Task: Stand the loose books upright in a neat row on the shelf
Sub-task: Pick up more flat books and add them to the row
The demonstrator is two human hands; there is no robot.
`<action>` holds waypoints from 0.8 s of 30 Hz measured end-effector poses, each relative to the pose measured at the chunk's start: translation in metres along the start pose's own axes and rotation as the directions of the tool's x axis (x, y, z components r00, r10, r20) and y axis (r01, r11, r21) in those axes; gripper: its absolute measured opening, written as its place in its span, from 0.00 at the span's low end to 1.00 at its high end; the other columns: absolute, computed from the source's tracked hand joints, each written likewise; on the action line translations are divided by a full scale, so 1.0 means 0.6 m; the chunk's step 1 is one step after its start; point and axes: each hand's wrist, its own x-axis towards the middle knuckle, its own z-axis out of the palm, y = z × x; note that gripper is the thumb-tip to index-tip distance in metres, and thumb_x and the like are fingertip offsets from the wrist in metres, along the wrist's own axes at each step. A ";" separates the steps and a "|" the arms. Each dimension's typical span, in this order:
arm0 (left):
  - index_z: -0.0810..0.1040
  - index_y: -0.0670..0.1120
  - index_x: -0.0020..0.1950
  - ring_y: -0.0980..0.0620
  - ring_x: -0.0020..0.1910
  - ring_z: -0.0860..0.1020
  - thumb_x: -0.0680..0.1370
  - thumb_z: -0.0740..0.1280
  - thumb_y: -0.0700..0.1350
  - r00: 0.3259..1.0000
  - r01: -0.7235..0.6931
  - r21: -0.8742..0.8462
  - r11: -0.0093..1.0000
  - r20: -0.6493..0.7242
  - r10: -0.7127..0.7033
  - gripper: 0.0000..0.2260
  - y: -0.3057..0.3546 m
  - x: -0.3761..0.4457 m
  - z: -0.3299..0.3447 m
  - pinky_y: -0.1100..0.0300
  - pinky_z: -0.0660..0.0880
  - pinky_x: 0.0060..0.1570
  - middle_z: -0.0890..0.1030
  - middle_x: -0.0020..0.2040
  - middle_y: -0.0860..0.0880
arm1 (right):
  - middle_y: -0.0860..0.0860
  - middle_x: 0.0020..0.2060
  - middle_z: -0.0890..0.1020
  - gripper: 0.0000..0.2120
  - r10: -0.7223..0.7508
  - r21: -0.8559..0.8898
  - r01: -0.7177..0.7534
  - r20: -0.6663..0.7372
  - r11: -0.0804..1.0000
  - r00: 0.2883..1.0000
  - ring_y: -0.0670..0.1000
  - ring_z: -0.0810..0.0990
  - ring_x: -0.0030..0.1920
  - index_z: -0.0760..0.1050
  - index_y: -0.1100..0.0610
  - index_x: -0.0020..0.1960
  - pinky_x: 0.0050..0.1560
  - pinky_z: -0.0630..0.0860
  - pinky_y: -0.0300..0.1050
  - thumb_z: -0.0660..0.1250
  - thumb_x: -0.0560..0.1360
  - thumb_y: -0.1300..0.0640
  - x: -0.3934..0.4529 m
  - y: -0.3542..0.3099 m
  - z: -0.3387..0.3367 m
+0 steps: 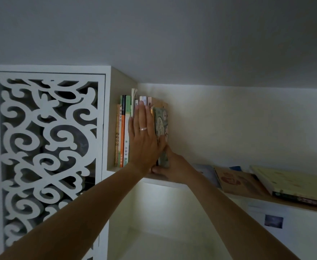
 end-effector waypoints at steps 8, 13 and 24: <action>0.58 0.38 0.82 0.36 0.83 0.54 0.82 0.65 0.55 0.981 -0.192 0.091 0.977 0.005 0.192 0.35 -0.025 0.000 0.021 0.38 0.55 0.80 0.57 0.82 0.35 | 0.55 0.77 0.67 0.53 0.017 -0.051 -0.016 0.011 0.999 1.000 0.59 0.74 0.71 0.29 0.45 0.81 0.71 0.71 0.50 0.71 0.79 0.49 0.014 0.008 0.003; 0.50 0.38 0.84 0.39 0.84 0.47 0.83 0.57 0.51 0.976 -0.199 0.180 0.963 0.131 0.177 0.34 -0.018 0.002 0.020 0.38 0.49 0.81 0.49 0.84 0.38 | 0.52 0.73 0.74 0.49 0.088 -0.158 -0.072 0.101 0.985 0.991 0.55 0.78 0.67 0.40 0.45 0.83 0.66 0.73 0.44 0.72 0.76 0.41 0.002 0.015 -0.021; 0.76 0.43 0.68 0.41 0.70 0.73 0.81 0.66 0.44 0.776 -0.544 0.229 0.807 0.504 0.380 0.16 0.034 -0.013 0.033 0.47 0.64 0.76 0.78 0.68 0.41 | 0.46 0.74 0.71 0.40 0.335 -0.547 -0.141 0.273 0.825 0.902 0.50 0.73 0.69 0.71 0.41 0.75 0.72 0.69 0.46 0.74 0.66 0.30 -0.078 0.029 -0.146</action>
